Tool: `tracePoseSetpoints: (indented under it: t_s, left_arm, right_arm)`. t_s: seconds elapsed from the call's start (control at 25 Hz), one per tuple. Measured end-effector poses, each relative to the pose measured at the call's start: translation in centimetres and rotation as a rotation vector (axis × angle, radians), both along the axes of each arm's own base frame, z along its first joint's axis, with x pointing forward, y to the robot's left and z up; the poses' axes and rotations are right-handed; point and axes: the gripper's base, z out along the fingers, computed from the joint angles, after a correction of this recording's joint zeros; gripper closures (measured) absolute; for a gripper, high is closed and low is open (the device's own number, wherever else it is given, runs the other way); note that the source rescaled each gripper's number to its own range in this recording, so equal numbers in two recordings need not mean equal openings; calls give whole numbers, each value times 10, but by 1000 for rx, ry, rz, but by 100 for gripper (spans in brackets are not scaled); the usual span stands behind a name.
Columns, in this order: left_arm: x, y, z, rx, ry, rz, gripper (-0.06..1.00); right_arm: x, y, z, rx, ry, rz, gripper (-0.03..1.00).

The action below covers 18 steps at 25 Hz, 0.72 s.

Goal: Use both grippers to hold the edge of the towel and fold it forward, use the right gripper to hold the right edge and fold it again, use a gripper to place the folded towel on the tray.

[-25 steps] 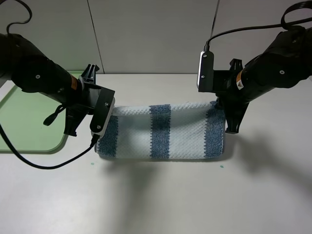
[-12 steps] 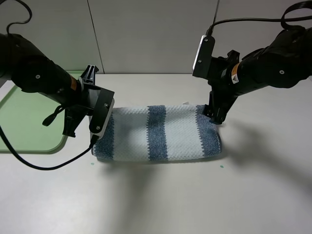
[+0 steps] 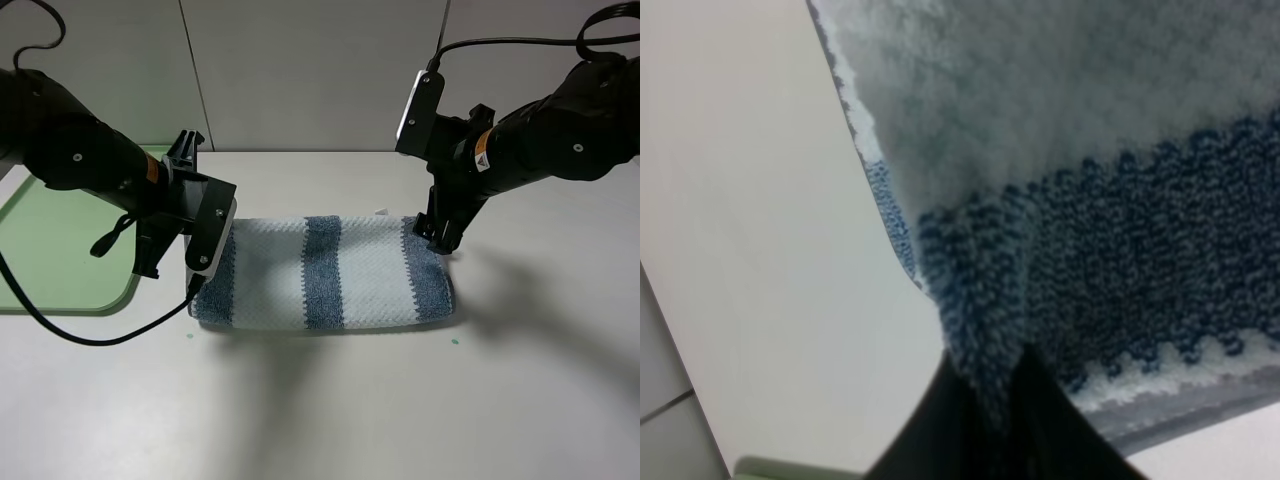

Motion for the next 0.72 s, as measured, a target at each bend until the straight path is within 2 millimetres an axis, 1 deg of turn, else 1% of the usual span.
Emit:
tracePoseSetpoints:
  t_s: [0.04, 0.08, 0.16, 0.24, 0.32, 0.4, 0.48, 0.72]
  left_arm:
    - [0, 0, 0, -1, -1, 0, 84]
    - [0, 0, 0, -3, -3, -1, 75]
    - [1, -1, 1, -16, -10, 4, 52]
    - [2, -2, 2, -50, -19, 27, 21]
    - [4, -4, 3, -89, -37, 43, 5]
    - [5, -5, 4, -107, -47, 48, -1]
    - [5, -5, 5, -115, -52, 49, -4]
    - [7, -6, 6, -131, -68, 44, -5]
  right_arm:
    - [0, 0, 0, 0, 0, -1, -3]
    - [0, 0, 0, 0, 0, -1, -3]
    - [0, 0, 0, 0, 0, -1, -3]
    - [0, 0, 0, 0, 0, -1, -3]
    - [0, 0, 0, 0, 0, -1, -3]
    - [0, 0, 0, 0, 0, -1, -3]
    - [0, 0, 0, 0, 0, -1, -3]
    - [0, 0, 0, 0, 0, -1, -3]
